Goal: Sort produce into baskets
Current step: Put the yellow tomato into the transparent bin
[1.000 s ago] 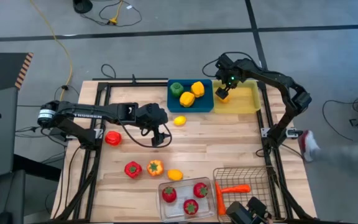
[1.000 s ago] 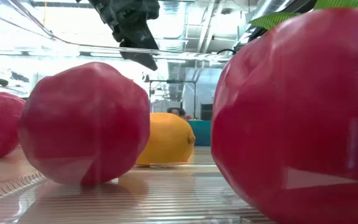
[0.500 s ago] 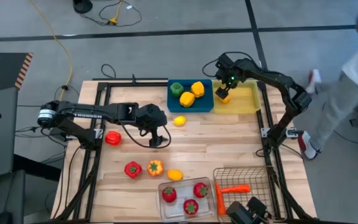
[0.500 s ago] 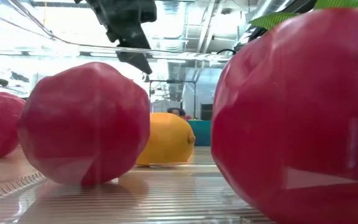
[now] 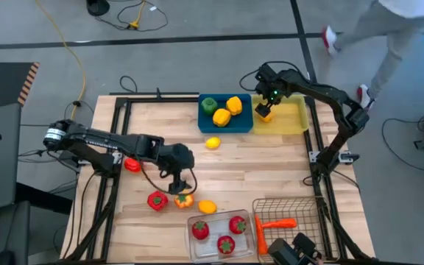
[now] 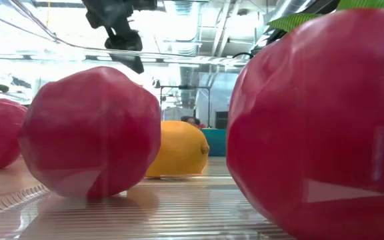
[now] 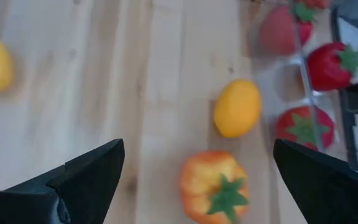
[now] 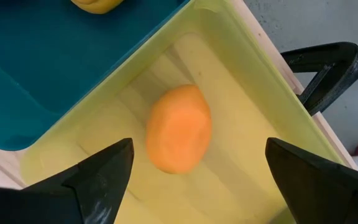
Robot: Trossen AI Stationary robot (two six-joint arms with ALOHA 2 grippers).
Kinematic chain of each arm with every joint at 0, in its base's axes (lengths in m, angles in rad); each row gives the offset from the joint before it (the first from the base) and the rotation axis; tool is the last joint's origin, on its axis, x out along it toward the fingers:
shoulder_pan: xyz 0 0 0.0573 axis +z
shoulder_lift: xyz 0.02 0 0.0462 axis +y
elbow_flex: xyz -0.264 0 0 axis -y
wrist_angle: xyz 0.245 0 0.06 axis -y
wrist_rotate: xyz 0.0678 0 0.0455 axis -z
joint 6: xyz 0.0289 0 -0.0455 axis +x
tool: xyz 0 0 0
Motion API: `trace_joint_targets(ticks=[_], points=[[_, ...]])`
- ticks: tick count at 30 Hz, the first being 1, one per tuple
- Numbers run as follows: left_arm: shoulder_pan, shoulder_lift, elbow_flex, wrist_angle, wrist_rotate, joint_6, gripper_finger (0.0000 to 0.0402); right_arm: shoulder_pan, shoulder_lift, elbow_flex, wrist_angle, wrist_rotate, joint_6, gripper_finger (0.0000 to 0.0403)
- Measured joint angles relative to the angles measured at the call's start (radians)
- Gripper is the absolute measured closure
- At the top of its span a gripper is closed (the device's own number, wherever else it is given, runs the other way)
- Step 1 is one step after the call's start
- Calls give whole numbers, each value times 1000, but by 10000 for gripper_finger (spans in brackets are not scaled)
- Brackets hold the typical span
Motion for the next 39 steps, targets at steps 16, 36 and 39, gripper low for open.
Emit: trace_joint_targets(ticks=[16,36,39], points=[[-181,131,1,-85,-154,-52,2,0,0,0,3,0,1,10],[-199,378,1,-59,-94,-97,2,0,0,0,3,-2,1,10],[-199,377,0,-54,-95,-105,2,0,0,0,3,-2,1,10]])
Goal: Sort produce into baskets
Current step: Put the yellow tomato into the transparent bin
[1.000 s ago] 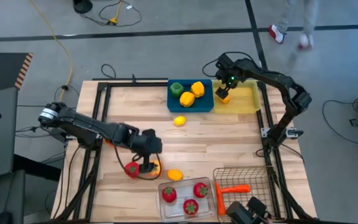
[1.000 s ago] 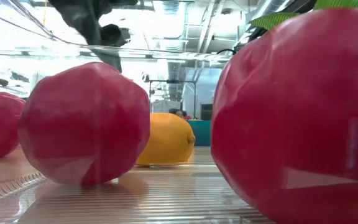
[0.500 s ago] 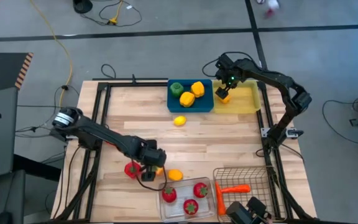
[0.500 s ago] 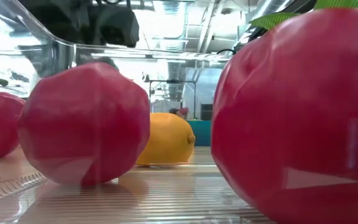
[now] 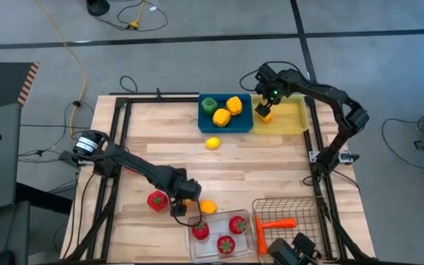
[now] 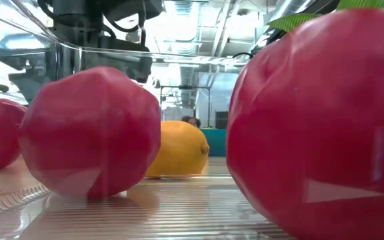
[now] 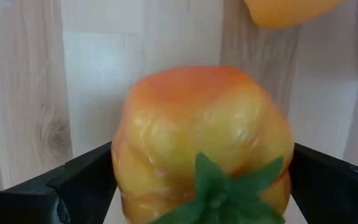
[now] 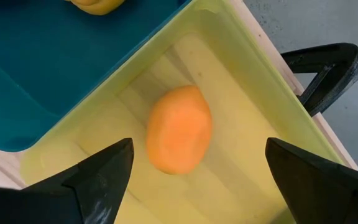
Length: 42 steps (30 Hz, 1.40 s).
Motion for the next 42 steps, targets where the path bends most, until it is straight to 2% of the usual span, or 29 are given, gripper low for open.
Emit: trace_joint_targets(ticks=[5,13,20,25,28,31,36,42], points=[[0,0,0,1,-19,-18,15,0,0,0,0,0,0,10],[10,0,43,-31,36,11,93,0,0,0,3,0,0,10],[54,-18,177,-156,19,46,93,0,0,0,10,0,0,10],[72,-18,325,-190,19,46,74,0,0,0,14,0,0,10],[73,-18,406,-181,42,38,72,0,0,0,17,0,0,10],[67,-18,472,-130,110,-6,72,0,0,0,17,0,0,10],[15,-18,497,31,202,-90,72,0,0,0,17,0,0,10],[-58,-18,458,107,167,-154,71,0,0,0,17,0,0,10]])
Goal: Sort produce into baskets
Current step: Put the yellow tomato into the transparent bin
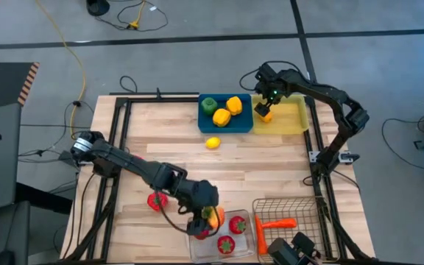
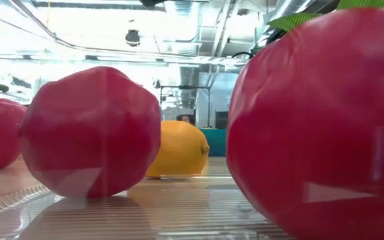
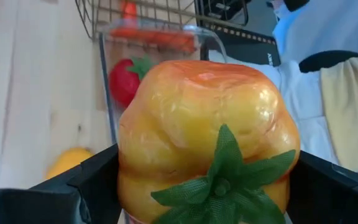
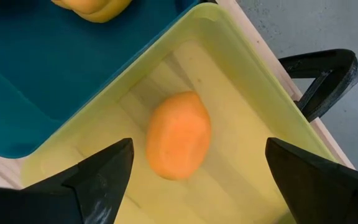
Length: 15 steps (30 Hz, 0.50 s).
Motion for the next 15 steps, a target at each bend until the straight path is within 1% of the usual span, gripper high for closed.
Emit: trace_joint_targets(ticks=[3,9,15], points=[[-29,0,-10,1,-27,-32,71,0,0,0,0,0,0,10],[-69,1,-64,32,-36,-33,70,0,0,0,4,0,0,10],[-79,1,-133,44,-46,-89,70,0,0,0,6,0,0,10]])
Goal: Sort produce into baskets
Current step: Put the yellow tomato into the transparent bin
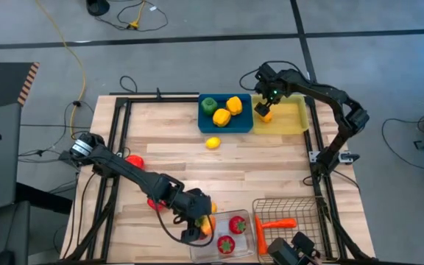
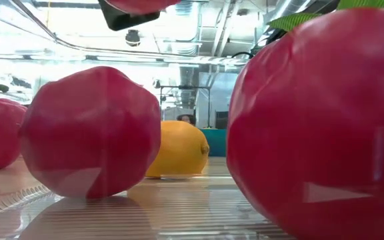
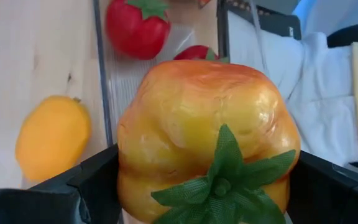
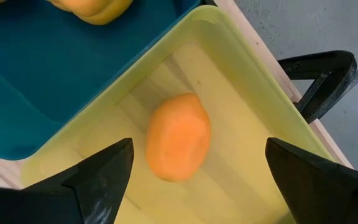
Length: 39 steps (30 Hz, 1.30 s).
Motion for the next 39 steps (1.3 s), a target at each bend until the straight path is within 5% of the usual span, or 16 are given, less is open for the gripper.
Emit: trace_joint_targets(ticks=[19,31,39], points=[[10,0,-75,41,-125,-78,70,0,0,0,10,0,0,10],[13,-1,-75,35,-75,-95,69,0,0,0,14,0,0,10],[7,-1,-75,34,-80,-75,12,0,0,0,15,0,0,10]])
